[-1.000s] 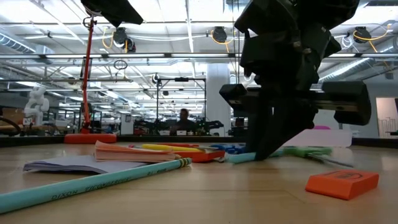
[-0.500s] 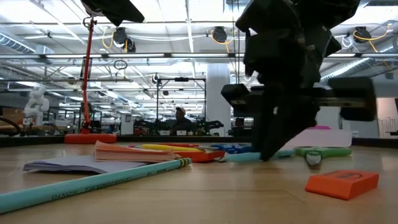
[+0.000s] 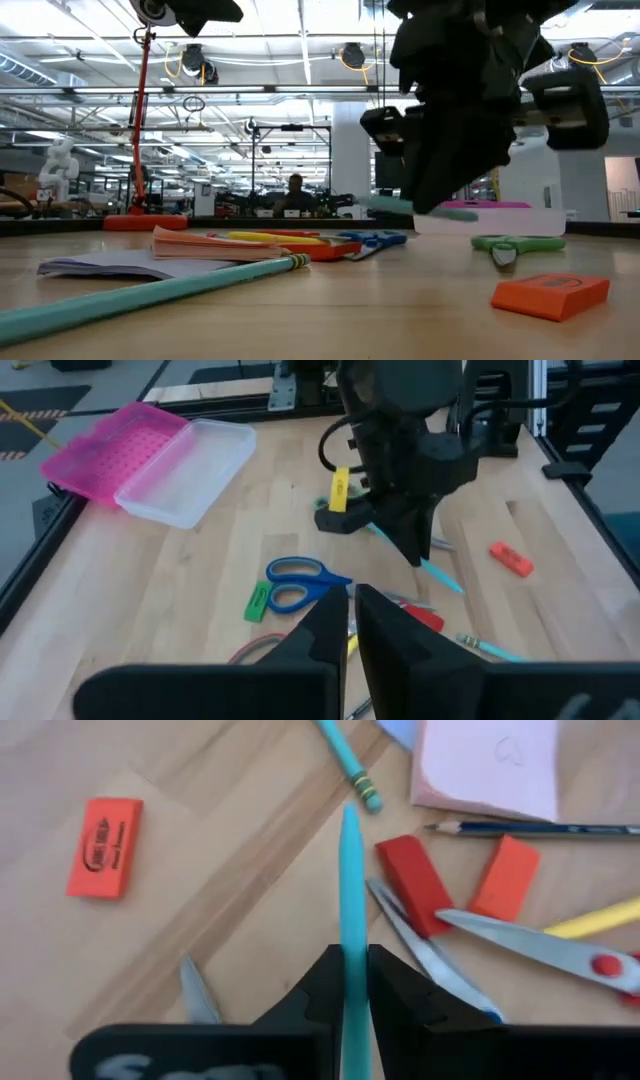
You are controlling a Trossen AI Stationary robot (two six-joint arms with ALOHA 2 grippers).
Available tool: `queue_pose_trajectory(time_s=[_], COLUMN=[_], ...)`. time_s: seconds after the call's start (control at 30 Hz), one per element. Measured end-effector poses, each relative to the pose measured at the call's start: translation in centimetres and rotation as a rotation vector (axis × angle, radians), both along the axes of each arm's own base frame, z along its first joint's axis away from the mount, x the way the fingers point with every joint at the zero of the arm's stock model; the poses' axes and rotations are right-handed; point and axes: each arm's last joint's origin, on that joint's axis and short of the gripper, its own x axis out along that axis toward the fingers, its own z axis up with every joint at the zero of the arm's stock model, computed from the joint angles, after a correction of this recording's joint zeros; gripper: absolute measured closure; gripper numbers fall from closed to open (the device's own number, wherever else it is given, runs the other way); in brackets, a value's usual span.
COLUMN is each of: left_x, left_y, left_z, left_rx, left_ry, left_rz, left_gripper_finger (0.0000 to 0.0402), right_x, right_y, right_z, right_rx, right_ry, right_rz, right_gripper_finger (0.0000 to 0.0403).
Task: Pack school essentials
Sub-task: Put the blue pen into the supply box
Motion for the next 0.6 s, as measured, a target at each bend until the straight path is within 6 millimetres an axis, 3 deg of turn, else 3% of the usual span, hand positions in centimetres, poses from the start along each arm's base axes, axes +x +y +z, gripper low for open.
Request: queue_pose_trajectory(time_s=[0.37,0.6], left_x=[1.2,1.6], left_y=[-0.2,-0.3], left_z=[-0.6,-1.0], left_rx=[0.006,0.035], left_ry=[-0.011,-0.003], left_rz=[0.012,0.001], left_gripper_finger=[0.0276,0.0257], right_x=[-2.4,-4.0], right_y=[-1.2,-2.0], right_z=[4.4,6.4], right_rx=[-0.057,-0.098], right_ry=[-0.012,-0.021], right_rz=[-0.222,-0.365], right_gripper_finger=[0.0373,0.0373])
